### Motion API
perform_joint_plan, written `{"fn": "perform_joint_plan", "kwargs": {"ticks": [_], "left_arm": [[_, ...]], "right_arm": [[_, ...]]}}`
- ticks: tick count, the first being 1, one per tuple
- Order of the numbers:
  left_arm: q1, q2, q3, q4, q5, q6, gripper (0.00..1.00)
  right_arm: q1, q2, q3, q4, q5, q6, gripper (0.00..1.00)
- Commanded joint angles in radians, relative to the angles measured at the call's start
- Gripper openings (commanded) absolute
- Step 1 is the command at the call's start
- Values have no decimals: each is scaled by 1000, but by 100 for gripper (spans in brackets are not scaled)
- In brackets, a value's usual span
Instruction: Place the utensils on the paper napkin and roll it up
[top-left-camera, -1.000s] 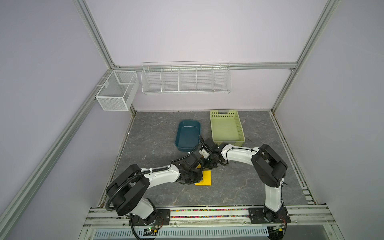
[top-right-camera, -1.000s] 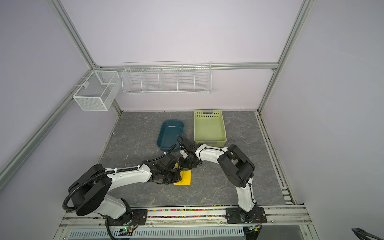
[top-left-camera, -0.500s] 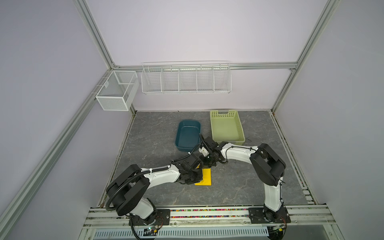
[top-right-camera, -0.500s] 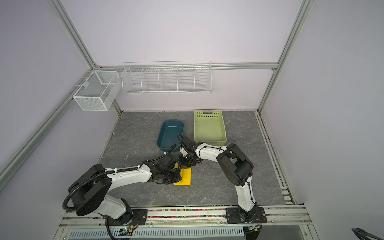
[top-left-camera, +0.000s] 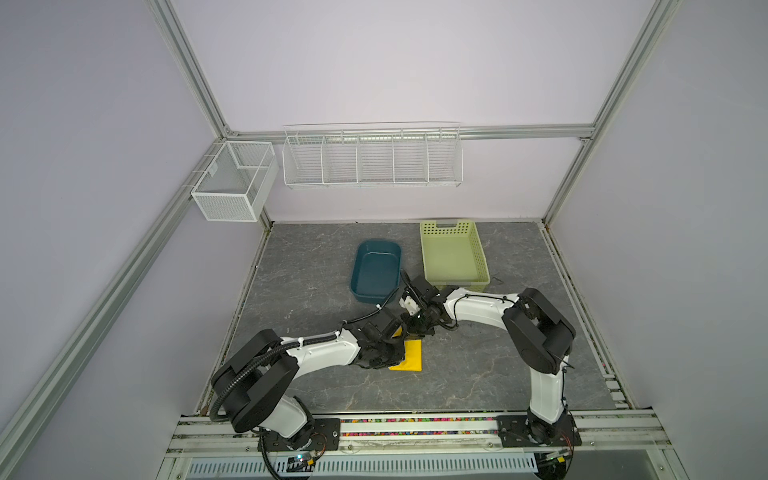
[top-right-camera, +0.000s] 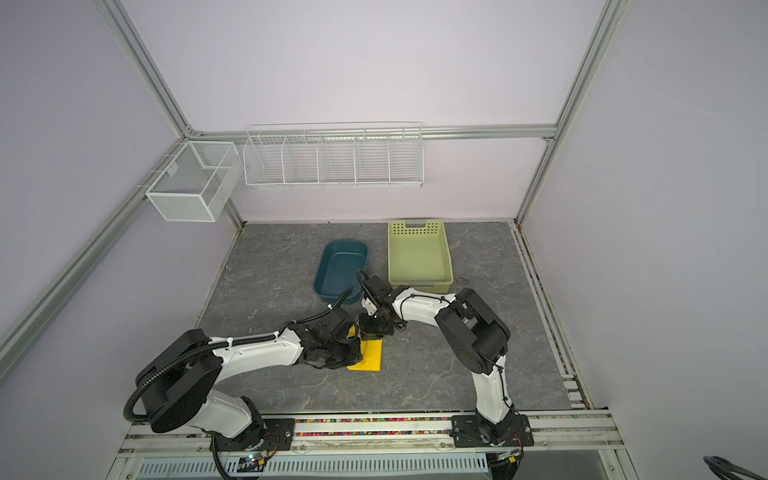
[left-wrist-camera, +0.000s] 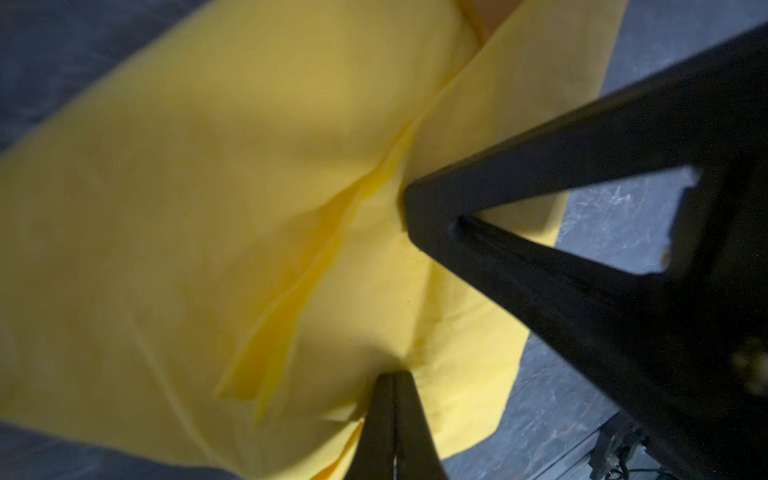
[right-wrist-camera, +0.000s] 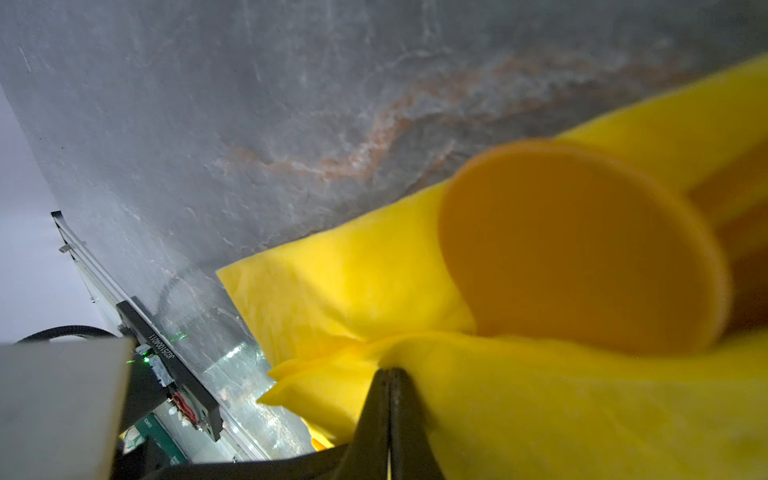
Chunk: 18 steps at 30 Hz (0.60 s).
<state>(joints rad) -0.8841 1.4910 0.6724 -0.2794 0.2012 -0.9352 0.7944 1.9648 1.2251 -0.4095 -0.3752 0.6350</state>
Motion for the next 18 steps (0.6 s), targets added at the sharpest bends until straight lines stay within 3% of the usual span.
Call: {"fn": "perform_joint_plan", "kwargs": {"ticks": [1, 9, 18], "left_arm": [[32, -55, -8, -59, -58, -20, 4], [153, -252, -66, -132, -119, -12, 16], [283, -412, -264, 14, 1, -16, 43]], "right_arm": [[3, 35, -28, -26, 25, -13, 7], [6, 36, -32, -28, 21, -14, 7], [7, 34, -33, -26, 12, -14, 7]]}}
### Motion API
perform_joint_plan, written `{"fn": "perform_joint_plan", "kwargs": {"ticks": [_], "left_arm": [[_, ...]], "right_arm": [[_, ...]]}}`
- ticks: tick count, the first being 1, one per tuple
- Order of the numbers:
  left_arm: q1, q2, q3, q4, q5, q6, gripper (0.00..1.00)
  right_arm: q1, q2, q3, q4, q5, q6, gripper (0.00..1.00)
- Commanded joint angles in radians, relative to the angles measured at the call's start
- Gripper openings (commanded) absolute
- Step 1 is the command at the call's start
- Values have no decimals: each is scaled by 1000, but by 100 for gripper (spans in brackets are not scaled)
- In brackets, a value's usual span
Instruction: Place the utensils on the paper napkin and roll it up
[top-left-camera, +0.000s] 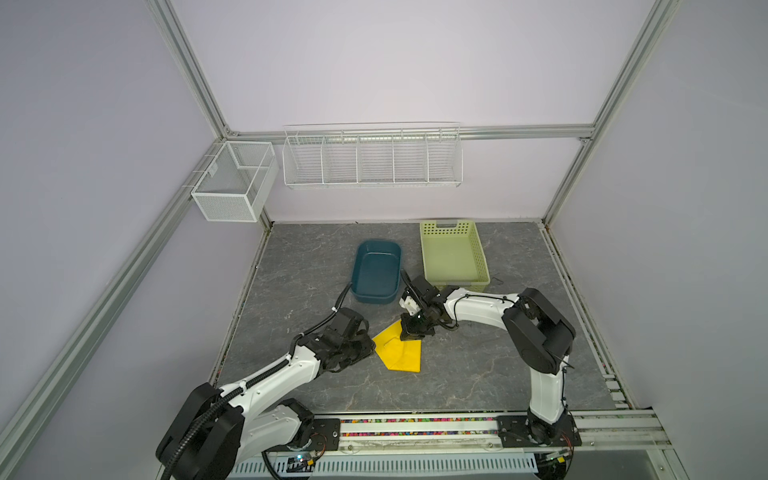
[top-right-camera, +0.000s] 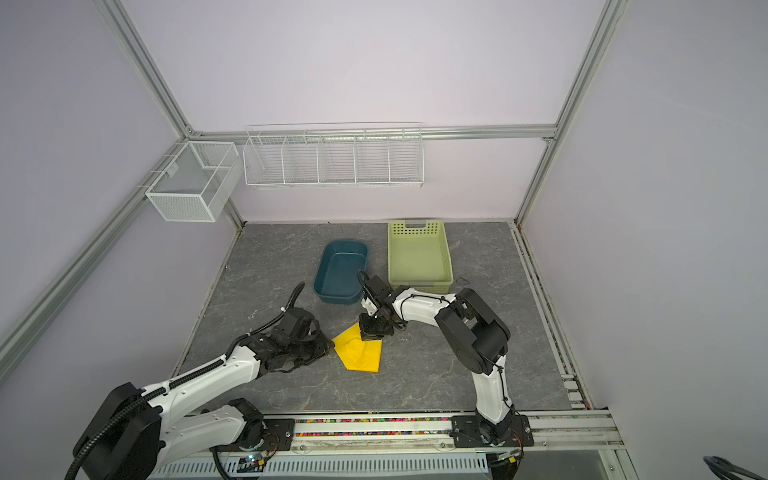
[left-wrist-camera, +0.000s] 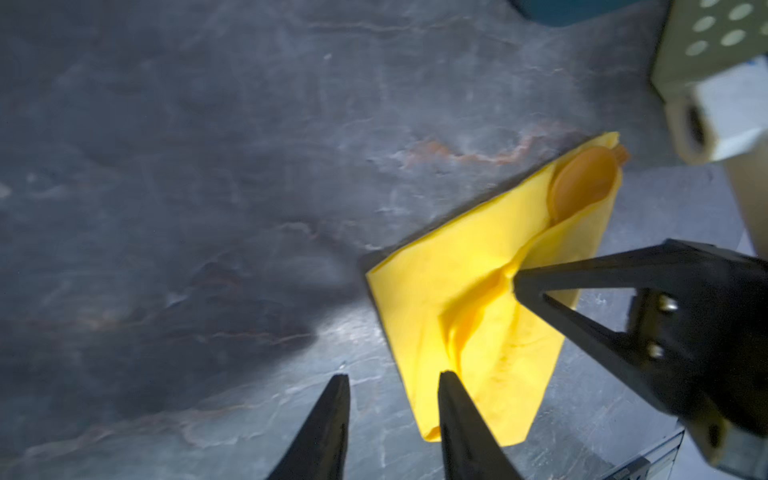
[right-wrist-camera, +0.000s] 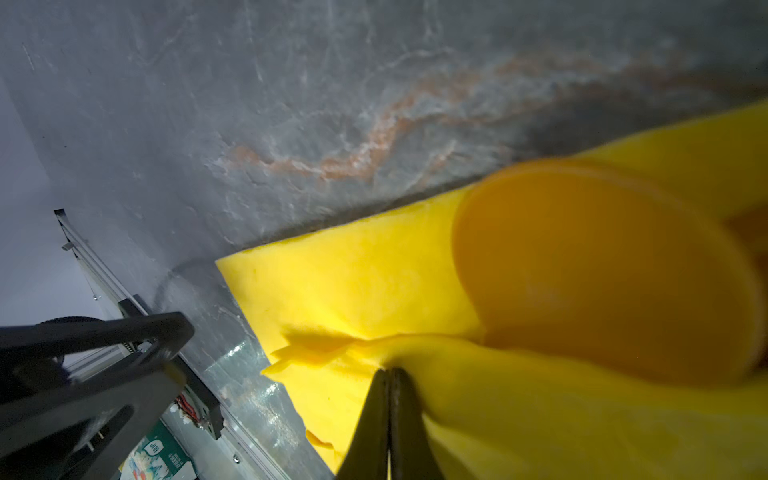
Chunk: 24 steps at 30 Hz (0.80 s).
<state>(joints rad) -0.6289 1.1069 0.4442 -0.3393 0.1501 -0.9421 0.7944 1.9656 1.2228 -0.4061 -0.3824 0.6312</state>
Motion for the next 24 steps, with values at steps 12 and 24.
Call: {"fn": "perform_joint_plan", "kwargs": {"ticks": [12, 24], "left_arm": [[128, 172, -105, 338, 310, -1, 50], [138, 300, -62, 385, 346, 62, 52]], "right_arm": [[12, 32, -13, -37, 7, -9, 7], [21, 26, -8, -34, 2, 2, 7]]}}
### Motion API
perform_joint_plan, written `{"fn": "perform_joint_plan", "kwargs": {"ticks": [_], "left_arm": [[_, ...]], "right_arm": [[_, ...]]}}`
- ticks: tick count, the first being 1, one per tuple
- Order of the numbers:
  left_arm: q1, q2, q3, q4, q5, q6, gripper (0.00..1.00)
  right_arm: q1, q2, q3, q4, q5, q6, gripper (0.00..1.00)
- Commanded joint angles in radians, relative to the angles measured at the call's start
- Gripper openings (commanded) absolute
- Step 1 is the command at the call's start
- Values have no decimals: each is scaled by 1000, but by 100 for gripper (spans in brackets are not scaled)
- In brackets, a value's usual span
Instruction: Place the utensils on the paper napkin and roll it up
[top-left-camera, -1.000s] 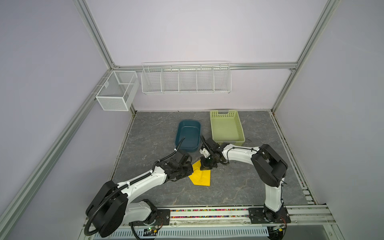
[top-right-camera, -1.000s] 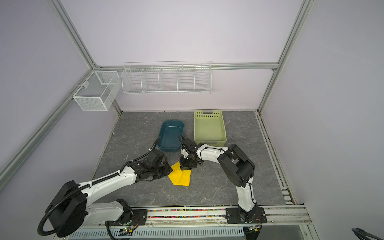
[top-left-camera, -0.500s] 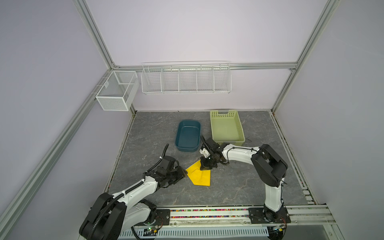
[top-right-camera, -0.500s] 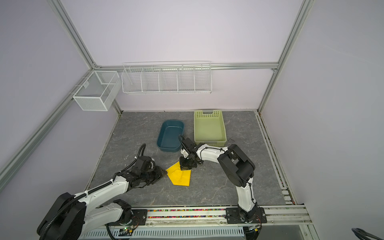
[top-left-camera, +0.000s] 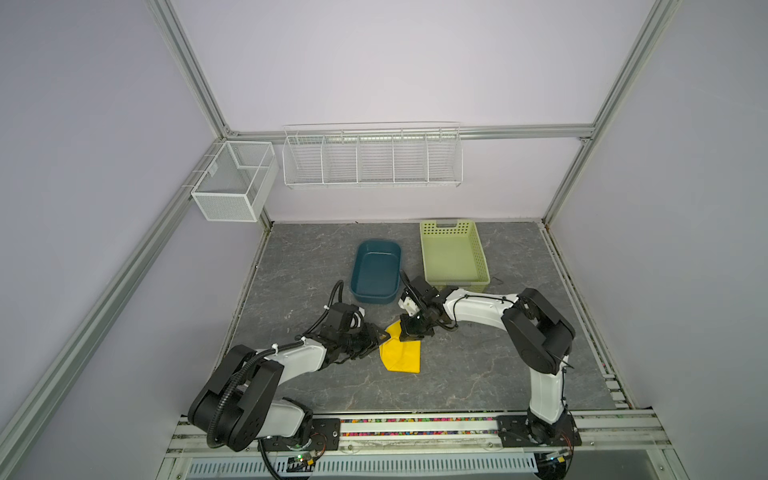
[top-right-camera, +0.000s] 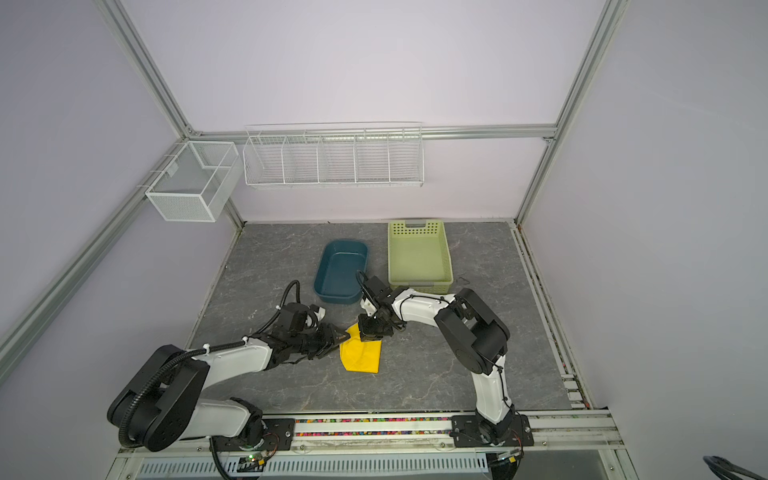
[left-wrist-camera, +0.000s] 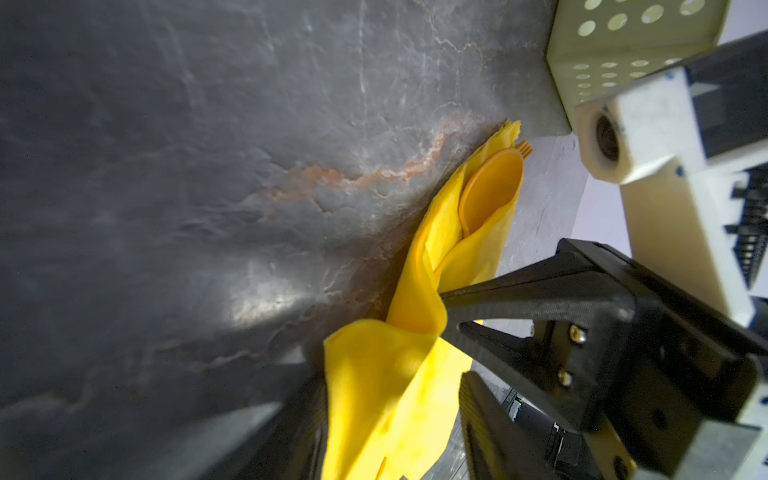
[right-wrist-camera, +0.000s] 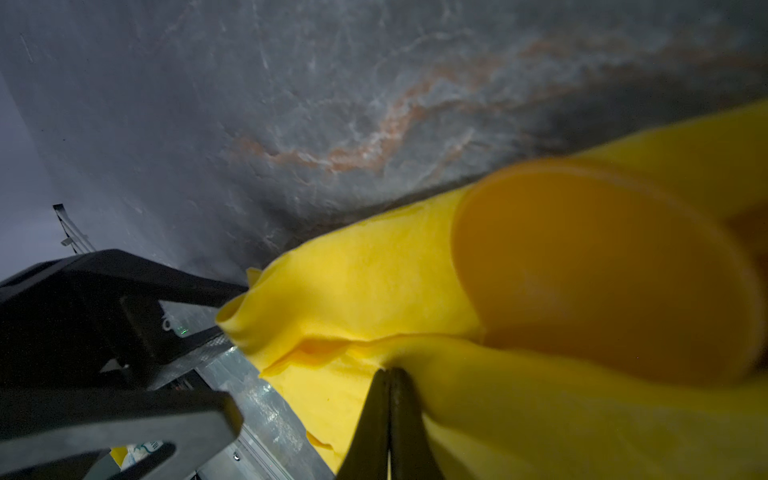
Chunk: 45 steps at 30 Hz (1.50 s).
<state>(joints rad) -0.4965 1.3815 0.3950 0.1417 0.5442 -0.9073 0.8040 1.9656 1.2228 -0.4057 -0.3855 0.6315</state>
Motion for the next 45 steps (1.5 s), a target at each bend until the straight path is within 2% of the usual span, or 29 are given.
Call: {"fn": "perform_joint_plan", "kwargs": {"ticks": [1, 6, 12, 21, 27, 30, 37, 41, 45], "left_arm": [[5, 16, -7, -113, -57, 35, 52], [7, -38, 11, -176, -111, 67, 54], [9, -76, 12, -120, -51, 73, 54], [10, -185, 0, -146, -76, 93, 42], [9, -144, 7, -142, -68, 113, 39], [10, -128, 13, -142, -70, 115, 35], [8, -143, 24, -148, -59, 139, 13], [9, -140, 31, -136, -34, 131, 7], [6, -127, 32, -83, 8, 82, 5]], "right_arm": [[11, 26, -8, -35, 7, 0, 7], [11, 27, -12, -34, 5, 0, 7], [11, 32, -14, -32, 1, -3, 7], [11, 42, -5, -28, -10, -4, 7], [12, 47, -3, -34, -14, -6, 7], [12, 47, -3, -35, -13, -6, 7], [15, 49, -2, -36, -13, -5, 7], [14, 49, -2, -35, -13, -4, 7], [15, 50, 1, -35, -14, -4, 7]]}}
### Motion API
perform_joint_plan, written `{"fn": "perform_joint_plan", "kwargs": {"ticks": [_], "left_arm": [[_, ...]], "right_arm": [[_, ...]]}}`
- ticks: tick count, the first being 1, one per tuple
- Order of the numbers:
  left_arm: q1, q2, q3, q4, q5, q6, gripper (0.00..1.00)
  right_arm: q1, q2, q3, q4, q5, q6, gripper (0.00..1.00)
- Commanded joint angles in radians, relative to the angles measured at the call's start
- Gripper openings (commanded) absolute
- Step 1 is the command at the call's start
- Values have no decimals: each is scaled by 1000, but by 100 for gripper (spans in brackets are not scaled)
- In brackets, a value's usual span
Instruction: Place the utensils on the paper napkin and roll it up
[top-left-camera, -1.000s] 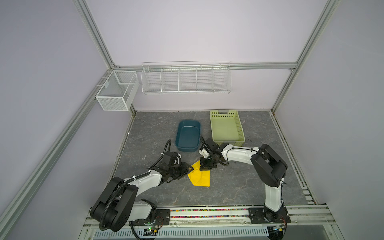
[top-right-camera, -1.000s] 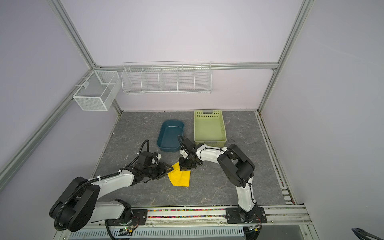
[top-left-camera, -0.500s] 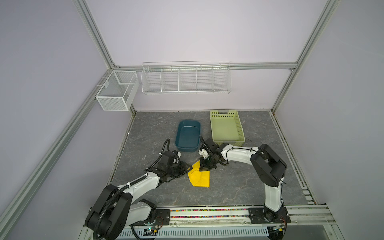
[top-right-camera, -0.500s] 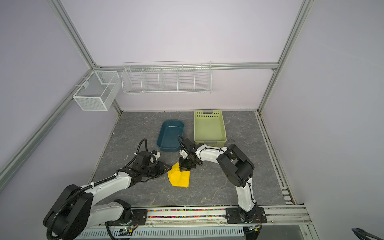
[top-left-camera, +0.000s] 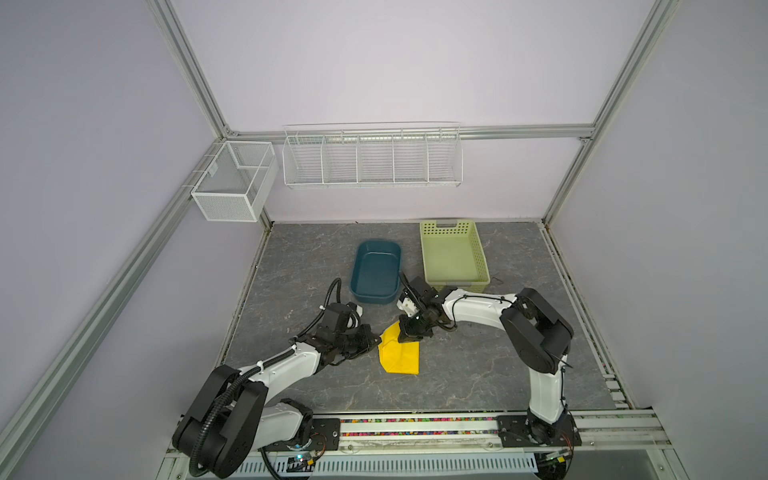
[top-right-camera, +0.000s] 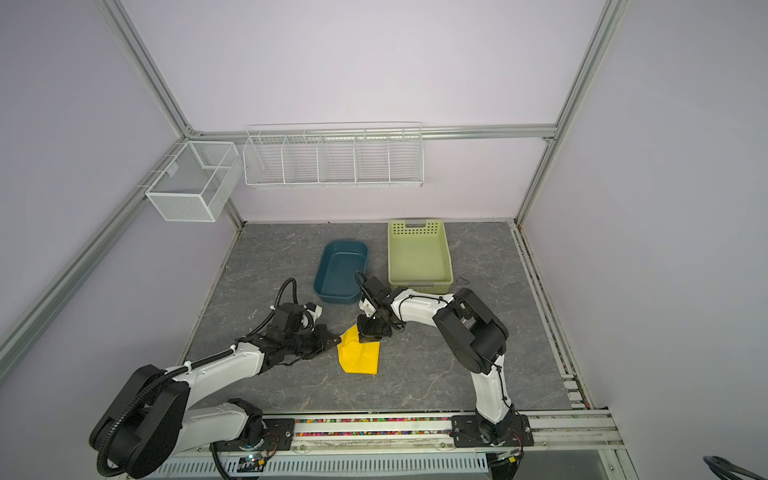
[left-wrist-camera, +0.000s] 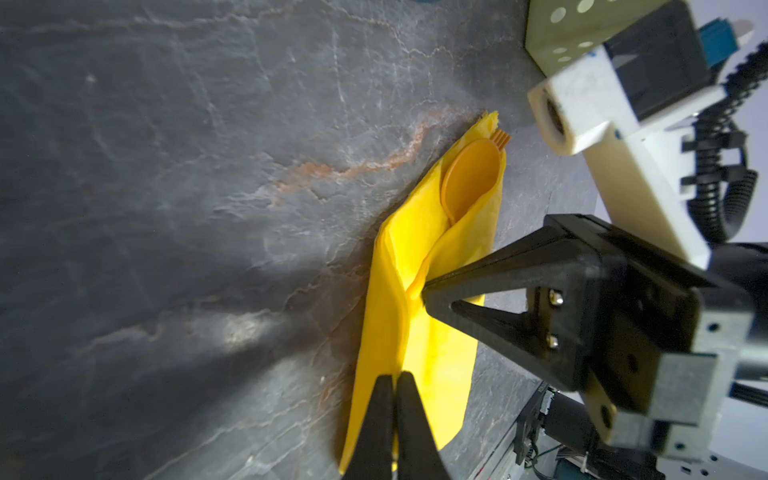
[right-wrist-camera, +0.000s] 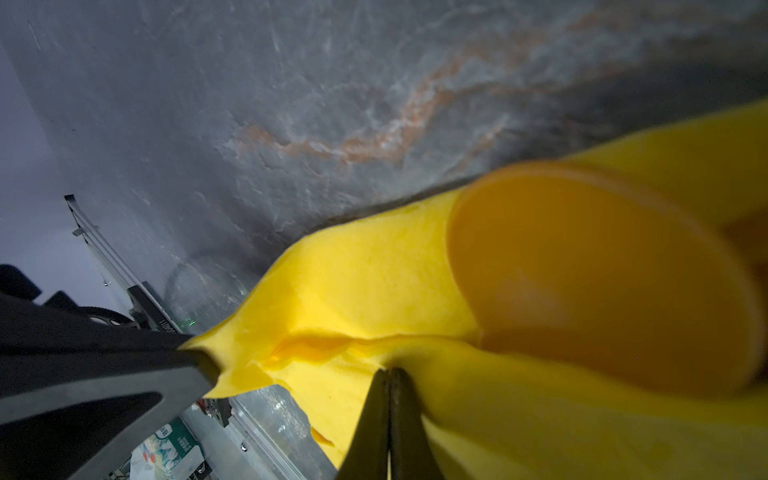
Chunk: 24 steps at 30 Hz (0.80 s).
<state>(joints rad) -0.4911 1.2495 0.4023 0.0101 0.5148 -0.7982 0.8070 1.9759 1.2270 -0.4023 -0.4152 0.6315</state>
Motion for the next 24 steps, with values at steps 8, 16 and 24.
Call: {"fn": "perform_joint_plan", "kwargs": {"ticks": [8, 16, 24], "left_arm": [[-9, -13, 69, -128, -109, -24, 1], [-9, -3, 83, -200, -143, -6, 2], [-10, 40, 82, -206, -157, -6, 2]], "right_arm": [[15, -4, 12, -50, 21, -7, 7], [23, -18, 29, -64, 14, -8, 7], [30, -44, 35, -77, 18, -7, 7]]}}
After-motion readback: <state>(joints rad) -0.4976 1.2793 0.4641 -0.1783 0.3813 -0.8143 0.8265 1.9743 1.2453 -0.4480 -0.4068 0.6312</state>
